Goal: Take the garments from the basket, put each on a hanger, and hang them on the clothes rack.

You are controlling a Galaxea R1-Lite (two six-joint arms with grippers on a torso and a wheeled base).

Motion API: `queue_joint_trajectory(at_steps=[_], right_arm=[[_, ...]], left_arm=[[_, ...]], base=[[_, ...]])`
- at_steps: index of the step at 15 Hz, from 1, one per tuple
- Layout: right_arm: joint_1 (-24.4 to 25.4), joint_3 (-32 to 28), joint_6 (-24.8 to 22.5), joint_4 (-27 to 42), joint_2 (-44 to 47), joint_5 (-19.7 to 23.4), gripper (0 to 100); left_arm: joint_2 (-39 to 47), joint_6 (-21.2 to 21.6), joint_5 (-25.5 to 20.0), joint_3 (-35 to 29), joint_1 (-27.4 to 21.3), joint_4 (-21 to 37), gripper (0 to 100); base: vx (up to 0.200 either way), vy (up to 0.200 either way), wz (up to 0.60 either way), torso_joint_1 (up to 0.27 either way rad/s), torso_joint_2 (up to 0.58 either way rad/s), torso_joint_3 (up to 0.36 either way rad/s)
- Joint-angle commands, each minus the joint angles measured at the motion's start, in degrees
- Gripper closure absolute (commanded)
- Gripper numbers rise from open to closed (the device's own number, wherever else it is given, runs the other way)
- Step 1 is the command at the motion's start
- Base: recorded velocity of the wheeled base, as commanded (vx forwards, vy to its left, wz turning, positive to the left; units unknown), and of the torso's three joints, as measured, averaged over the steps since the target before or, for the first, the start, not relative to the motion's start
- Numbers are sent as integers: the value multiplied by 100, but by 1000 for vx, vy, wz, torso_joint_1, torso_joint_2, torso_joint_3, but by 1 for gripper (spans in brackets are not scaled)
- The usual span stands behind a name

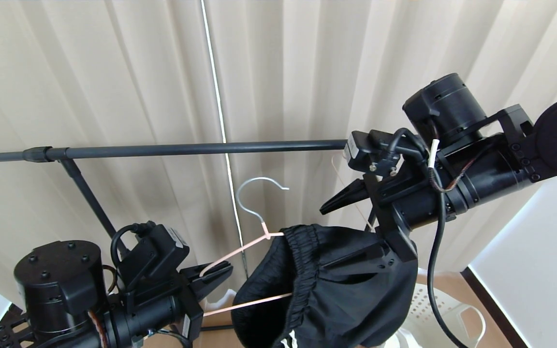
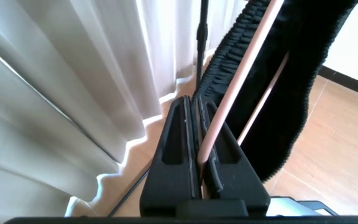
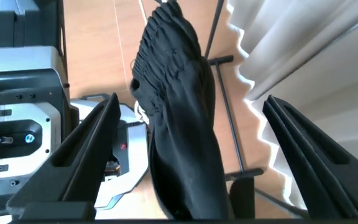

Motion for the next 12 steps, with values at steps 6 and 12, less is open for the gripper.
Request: queue_joint_trajectory(at_steps=[6,12], right_arm=[[231,-25,0,-326,272,-551,0],[231,-69,0,-362,359,-604,0]], left_arm=[[7,-1,5,-15,-102,-107,100],[-2,-1,14,20,-111,-203,100]], base=[[0,0,0,0,0,0],[0,0,0,0,0,0]])
